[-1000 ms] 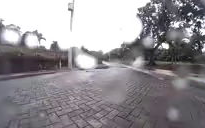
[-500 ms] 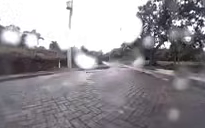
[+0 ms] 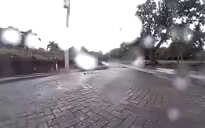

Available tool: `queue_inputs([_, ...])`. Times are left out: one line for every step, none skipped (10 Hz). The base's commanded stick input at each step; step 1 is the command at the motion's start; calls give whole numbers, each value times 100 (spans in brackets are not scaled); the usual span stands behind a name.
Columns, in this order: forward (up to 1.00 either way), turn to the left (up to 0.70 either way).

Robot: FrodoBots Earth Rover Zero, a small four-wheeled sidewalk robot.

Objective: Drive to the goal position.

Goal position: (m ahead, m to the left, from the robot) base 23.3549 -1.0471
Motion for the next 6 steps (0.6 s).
queue_inputs([85,0])
queue_inputs([85,-2])
queue_inputs([85,-19])
queue_inputs([85,-15])
queue_inputs([85,0])
queue_inputs([85,0])
